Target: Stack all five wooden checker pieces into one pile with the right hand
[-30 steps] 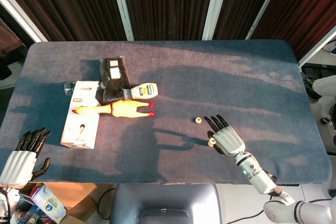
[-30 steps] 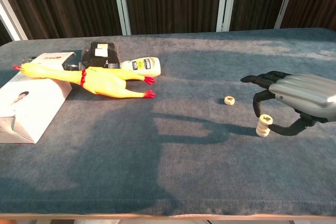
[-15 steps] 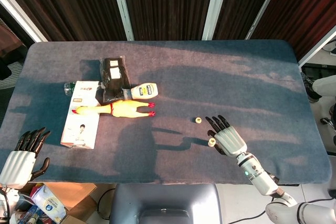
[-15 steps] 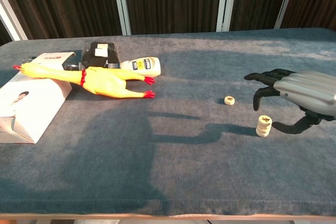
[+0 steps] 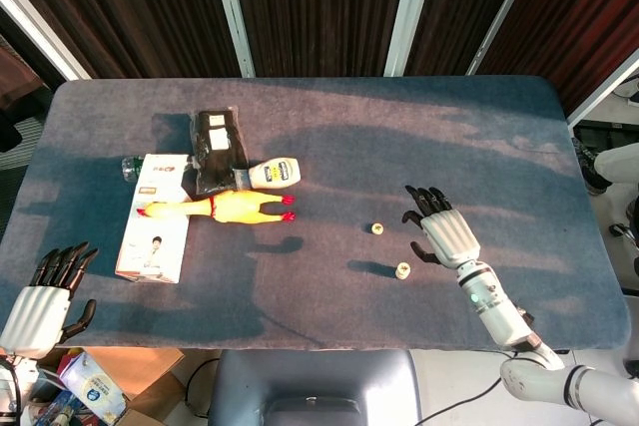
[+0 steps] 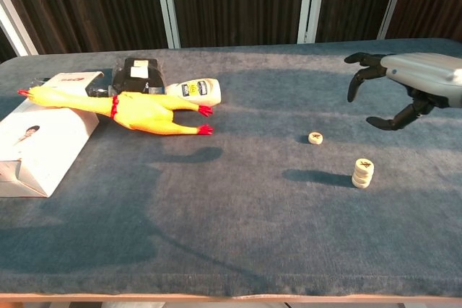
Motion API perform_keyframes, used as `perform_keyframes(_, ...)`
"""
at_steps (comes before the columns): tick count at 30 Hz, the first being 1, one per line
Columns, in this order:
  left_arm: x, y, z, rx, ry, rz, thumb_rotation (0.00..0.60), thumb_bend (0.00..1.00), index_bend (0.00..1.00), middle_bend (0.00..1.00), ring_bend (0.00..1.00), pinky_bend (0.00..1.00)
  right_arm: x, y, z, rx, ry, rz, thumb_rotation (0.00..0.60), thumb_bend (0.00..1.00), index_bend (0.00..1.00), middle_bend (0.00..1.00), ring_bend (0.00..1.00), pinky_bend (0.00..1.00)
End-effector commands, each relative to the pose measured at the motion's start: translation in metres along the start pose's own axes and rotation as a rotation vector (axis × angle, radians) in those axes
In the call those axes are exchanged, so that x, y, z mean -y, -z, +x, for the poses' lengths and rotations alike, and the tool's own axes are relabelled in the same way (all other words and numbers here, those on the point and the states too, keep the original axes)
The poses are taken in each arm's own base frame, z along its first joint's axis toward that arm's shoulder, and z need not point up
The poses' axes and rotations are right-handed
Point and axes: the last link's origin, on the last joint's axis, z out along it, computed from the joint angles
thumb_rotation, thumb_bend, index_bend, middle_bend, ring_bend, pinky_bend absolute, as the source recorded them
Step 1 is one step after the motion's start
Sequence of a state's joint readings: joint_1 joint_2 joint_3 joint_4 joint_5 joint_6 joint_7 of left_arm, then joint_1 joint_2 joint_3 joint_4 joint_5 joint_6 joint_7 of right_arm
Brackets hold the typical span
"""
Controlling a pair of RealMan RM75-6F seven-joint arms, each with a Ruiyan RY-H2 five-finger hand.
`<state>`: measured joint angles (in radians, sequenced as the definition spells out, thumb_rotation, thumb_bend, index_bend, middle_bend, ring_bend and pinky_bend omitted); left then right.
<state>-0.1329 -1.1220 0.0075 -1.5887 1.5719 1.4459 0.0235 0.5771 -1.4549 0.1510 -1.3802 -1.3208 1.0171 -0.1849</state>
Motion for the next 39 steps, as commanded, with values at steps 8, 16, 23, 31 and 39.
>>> perform_keyframes(8,0.002,0.0,0.001,-0.001,0.001,0.006,0.6,0.48,0.0,0.0,0.0,0.0,0.036,-0.055,-0.025,0.068,0.046,-0.027,0.6,0.48,0.49,0.08,0.0,0.0)
perform_keyframes(16,0.003,0.0,0.002,-0.002,0.004,0.006,0.6,0.48,0.0,0.0,0.0,0.0,0.047,-0.065,-0.038,0.082,0.082,-0.032,0.6,0.48,0.5,0.08,0.0,0.0)
perform_keyframes(23,0.003,0.0,0.002,-0.001,0.005,0.006,0.6,0.48,0.0,0.0,0.0,0.0,0.047,-0.07,-0.041,0.093,0.09,-0.048,0.6,0.48,0.52,0.08,0.0,0.0)
perform_keyframes(31,0.003,-0.001,0.002,-0.001,0.003,0.008,0.6,0.48,0.0,0.0,0.0,0.0,0.043,-0.075,-0.051,0.123,0.113,-0.073,0.6,0.48,0.53,0.08,0.0,0.0)
perform_keyframes(39,0.004,-0.001,0.002,-0.003,0.003,0.011,0.6,0.48,0.0,0.0,0.0,0.0,0.044,-0.076,-0.054,0.125,0.108,-0.068,0.6,0.48,0.54,0.08,0.0,0.0)
